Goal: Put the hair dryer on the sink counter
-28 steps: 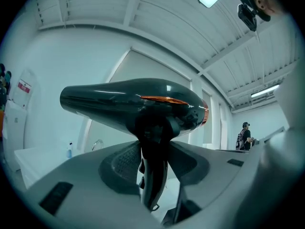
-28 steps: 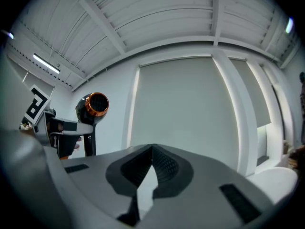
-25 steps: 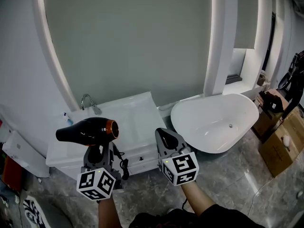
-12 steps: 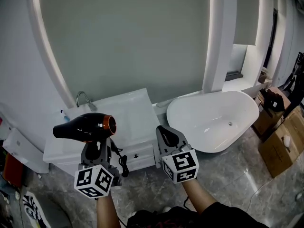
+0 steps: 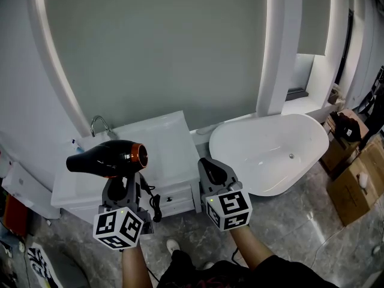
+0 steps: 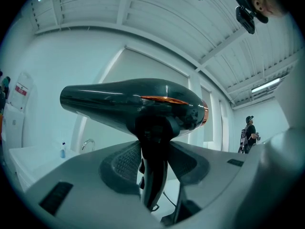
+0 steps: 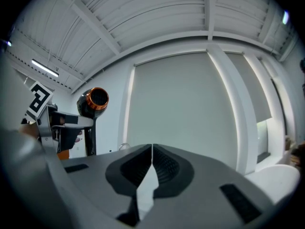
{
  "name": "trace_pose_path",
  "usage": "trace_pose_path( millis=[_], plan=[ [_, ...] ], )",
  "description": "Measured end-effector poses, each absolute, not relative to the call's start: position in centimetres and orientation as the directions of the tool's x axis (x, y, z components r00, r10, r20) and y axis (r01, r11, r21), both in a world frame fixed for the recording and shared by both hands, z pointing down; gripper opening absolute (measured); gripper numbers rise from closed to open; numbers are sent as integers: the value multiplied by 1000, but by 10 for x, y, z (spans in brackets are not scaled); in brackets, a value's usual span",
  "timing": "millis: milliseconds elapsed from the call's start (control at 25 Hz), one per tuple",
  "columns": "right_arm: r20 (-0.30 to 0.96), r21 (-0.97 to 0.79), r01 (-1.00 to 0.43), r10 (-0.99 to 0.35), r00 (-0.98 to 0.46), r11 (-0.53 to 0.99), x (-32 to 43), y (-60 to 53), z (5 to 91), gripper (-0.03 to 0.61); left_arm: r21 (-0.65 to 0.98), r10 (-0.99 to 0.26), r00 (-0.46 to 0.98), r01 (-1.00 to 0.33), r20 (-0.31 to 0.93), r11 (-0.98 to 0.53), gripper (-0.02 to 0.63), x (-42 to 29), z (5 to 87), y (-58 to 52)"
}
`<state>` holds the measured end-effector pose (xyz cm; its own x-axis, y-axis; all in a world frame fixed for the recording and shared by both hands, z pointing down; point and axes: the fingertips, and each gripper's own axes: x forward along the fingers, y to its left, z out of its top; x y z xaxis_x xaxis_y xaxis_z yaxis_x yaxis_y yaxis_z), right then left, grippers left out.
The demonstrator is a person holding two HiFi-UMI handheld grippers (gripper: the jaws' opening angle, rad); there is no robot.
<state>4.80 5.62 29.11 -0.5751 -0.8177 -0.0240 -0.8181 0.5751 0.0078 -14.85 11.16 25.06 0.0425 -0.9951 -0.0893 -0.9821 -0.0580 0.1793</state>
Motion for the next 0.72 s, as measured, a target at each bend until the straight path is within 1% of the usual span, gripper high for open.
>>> trace_pose_path(
  millis=[360,720],
  plan=[
    [-5,0,-836,-836,-549,549,27,-7,304,21,194,-994,78,-977,-74,-91,173,-168,261,46],
    [-11,-8,-869,-869,-495,496,-9,-74,302,21,206,-985,159,-964,-70,-170,173,-196,261,-27]
  ],
)
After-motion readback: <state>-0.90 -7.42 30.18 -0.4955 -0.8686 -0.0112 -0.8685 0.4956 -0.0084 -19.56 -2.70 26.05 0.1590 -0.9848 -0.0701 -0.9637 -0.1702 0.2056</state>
